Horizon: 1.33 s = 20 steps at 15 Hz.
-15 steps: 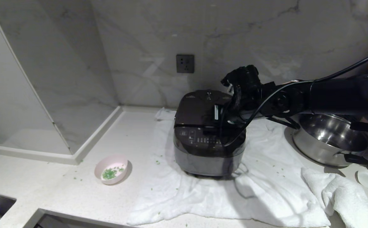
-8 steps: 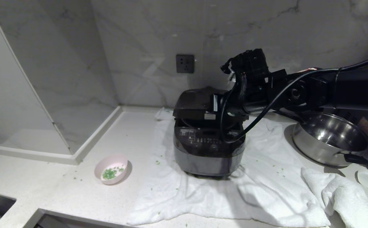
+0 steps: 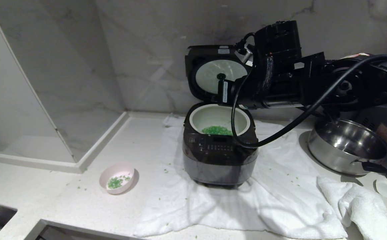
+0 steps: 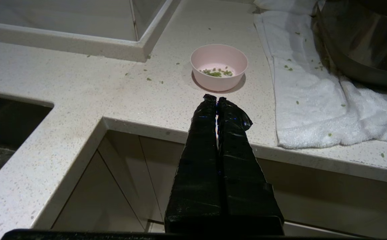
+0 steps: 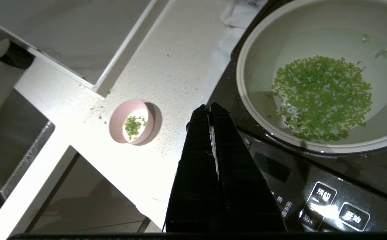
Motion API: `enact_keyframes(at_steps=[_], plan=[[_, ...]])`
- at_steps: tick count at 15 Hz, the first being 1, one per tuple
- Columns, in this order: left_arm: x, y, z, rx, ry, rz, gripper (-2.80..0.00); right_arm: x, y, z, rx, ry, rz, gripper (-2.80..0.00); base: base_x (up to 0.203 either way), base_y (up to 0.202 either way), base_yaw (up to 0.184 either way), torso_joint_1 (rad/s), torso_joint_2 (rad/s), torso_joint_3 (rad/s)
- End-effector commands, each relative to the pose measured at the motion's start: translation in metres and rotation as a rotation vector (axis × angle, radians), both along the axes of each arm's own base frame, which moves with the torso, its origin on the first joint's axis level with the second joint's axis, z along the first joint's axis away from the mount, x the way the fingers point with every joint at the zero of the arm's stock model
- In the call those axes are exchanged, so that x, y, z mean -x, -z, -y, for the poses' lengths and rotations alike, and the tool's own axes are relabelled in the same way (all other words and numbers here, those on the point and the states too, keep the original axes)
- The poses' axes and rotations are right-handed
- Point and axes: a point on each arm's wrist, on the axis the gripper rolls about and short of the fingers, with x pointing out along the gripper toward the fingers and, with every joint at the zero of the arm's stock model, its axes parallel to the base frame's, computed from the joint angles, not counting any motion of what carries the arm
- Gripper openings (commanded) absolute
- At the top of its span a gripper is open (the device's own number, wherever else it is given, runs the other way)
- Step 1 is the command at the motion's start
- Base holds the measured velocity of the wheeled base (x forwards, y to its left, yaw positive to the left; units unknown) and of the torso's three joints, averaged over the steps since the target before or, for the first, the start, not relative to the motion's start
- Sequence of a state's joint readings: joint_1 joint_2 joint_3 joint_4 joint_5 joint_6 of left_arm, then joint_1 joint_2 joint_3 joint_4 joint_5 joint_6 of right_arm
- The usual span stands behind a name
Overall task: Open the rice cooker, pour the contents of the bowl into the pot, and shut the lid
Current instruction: Open the rice cooker, then turn on the tap
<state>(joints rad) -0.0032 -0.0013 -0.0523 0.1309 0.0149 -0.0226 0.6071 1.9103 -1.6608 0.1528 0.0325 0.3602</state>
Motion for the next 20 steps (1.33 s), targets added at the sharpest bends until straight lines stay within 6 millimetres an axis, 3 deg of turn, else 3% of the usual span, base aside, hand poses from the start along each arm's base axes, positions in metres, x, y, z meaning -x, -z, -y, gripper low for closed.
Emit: enact_keyframes(at_steps=[1, 5, 7, 13, 16, 20], plan=[[0.000, 0.000, 0.000, 0.000, -0.001, -0.001, -2.80, 0.026, -0.023, 0.002, -0.018, 0.012, 0.058, -2.80, 0.000, 0.000, 0.000, 0.000, 0.00, 0.000], [0.000, 0.000, 0.000, 0.000, -0.001, -0.001, -2.80, 0.081, -0.053, 0.024, 0.002, 0.008, 0.162, -2.80, 0.000, 0.000, 0.000, 0.000, 0.00, 0.000], [0.000, 0.000, 0.000, 0.000, -0.001, -0.001, -2.80, 0.111, -0.058, 0.040, 0.008, 0.003, 0.188, -2.80, 0.000, 0.000, 0.000, 0.000, 0.00, 0.000], [0.000, 0.000, 0.000, 0.000, -0.001, -0.001, -2.80, 0.184, -0.052, 0.113, 0.069, 0.136, 0.280, -2.80, 0.000, 0.000, 0.000, 0.000, 0.00, 0.000], [0.000, 0.000, 0.000, 0.000, -0.001, -0.001, -2.80, 0.213, -0.051, 0.161, 0.070, 0.324, 0.350, -2.80, 0.000, 0.000, 0.000, 0.000, 0.00, 0.000], [0.000, 0.000, 0.000, 0.000, -0.001, -0.001, -2.80, 0.254, -0.047, 0.204, 0.119, 0.553, 0.445, -2.80, 0.000, 0.000, 0.000, 0.000, 0.00, 0.000]])
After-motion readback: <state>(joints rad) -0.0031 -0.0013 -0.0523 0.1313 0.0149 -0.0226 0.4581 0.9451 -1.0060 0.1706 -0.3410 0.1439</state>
